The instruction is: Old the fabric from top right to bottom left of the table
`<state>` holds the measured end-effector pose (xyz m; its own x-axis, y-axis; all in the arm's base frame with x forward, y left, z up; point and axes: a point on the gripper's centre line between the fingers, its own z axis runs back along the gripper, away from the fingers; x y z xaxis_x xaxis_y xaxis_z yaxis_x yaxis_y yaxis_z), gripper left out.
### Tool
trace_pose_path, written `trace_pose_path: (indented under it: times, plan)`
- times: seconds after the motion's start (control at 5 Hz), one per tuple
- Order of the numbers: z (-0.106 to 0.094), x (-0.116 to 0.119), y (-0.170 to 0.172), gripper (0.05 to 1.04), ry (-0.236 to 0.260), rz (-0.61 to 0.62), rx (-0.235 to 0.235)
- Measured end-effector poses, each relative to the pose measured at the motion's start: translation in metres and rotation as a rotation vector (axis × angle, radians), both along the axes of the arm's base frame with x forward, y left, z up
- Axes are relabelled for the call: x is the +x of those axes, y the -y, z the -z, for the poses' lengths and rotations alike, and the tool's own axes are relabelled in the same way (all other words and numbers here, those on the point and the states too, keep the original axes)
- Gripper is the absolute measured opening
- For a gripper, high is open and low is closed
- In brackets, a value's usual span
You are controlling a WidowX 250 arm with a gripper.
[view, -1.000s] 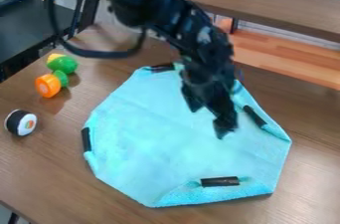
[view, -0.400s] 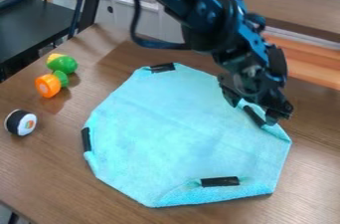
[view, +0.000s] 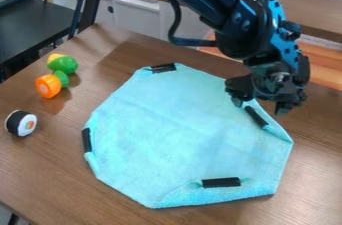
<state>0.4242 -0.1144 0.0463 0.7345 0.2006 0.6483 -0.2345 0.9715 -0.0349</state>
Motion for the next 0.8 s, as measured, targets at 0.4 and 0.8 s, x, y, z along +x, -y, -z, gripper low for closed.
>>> trace_pose_path:
  times: [0.4,0.8]
  plan:
    - [0.007,0.005,0.005,0.999,-0.027,-0.113,-0.092]
    - [0.01,0.01,0.007,0.999,-0.043,-0.272,-0.329]
